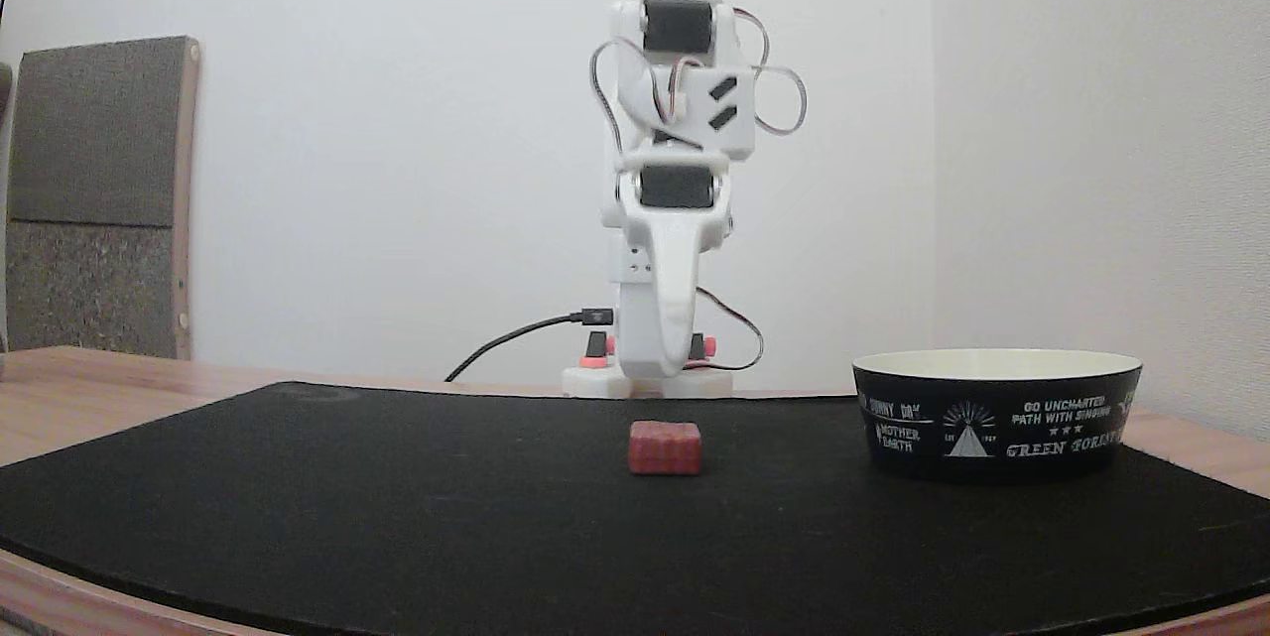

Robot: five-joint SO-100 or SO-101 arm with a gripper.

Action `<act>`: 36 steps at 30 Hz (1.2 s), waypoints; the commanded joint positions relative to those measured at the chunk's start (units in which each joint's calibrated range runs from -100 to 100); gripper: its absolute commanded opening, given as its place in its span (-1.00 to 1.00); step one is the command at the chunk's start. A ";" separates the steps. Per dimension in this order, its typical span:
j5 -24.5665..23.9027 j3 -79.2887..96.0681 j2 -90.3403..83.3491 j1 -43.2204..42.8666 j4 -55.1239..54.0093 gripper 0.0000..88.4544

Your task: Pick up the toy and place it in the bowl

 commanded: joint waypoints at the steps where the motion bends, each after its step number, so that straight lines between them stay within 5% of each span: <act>1: 0.35 -15.00 10.04 0.40 4.66 -0.15; 9: 0.40 -33.47 24.46 0.40 8.72 -0.15; 24: 1.97 -35.37 33.13 1.48 5.42 -0.18; 30: 1.97 -35.37 33.13 1.99 4.74 -0.87; 36: 1.71 -34.64 33.21 2.07 3.47 -0.87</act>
